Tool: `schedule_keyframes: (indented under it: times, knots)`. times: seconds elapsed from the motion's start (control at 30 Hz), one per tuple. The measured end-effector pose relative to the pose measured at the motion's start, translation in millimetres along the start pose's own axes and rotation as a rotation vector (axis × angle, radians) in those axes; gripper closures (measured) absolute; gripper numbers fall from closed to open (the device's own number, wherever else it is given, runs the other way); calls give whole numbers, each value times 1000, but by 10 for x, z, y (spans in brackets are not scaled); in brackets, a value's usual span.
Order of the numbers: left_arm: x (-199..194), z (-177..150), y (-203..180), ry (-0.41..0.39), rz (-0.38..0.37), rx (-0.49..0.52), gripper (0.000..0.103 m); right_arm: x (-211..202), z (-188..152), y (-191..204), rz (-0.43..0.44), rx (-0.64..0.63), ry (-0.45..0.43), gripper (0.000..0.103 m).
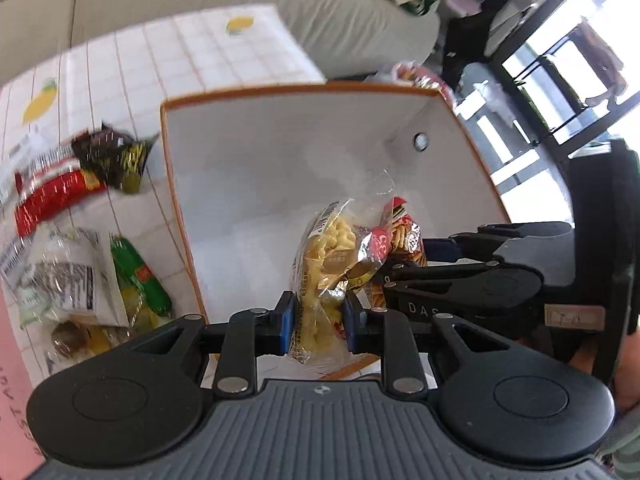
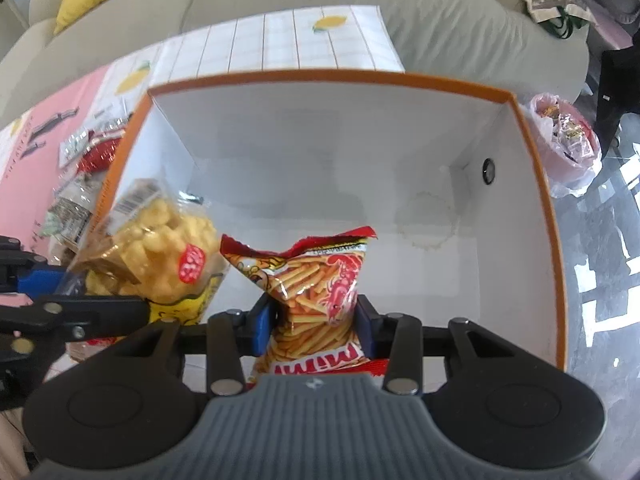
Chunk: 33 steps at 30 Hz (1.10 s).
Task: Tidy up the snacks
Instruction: 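Carry both held snack bags over the orange box and lower them inside, then open both tools to drop the bags into the orange box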
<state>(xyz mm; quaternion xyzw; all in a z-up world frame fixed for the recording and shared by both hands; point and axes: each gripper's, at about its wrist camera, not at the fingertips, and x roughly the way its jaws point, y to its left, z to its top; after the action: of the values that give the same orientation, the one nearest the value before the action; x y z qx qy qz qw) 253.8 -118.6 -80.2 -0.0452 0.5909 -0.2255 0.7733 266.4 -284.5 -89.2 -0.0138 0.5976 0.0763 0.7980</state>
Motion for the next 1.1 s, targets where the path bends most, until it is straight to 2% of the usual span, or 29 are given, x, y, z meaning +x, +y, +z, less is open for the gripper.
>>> schedule_keyframes:
  times: [0.1,0.33,0.47,0.53,0.6,0.7,0.77,0.83,0.93,1.0,1.1]
  knots:
    - [126,-5,22,38,1,-21,75,111,21,25,1,-9,25,62]
    - [269,-24,32,90,59,-12,72,361,32,96,4,-12,89,60]
    - [246,-28,16,91,92,7,67,455,0,80,23,23,116,60]
    - [207,-50,5,74,101,21,62,477,-15,82,19,26,120,58]
    - [167,-63,7,59,96,19,58,478,-24,81,17,29,117,51]
    - [97,-80,16,29,66,2,49,442,-28,87,-3,32,113,45]
    - [30,-86,-22,5,85,21,41,407,-28,84,-7,37,104,43]
    - [-58,-99,-61,-32,106,46,37,350,-44,76,-7,39,92,40]
    - [-185,-115,-69,-65,92,52,36,272,-62,77,-13,37,80,36]
    - [-260,-135,-41,-83,87,52,36,244,-67,106,-39,35,69,25]
    - [-398,-192,-17,-121,92,60,35,137,-103,138,-54,32,34,25]
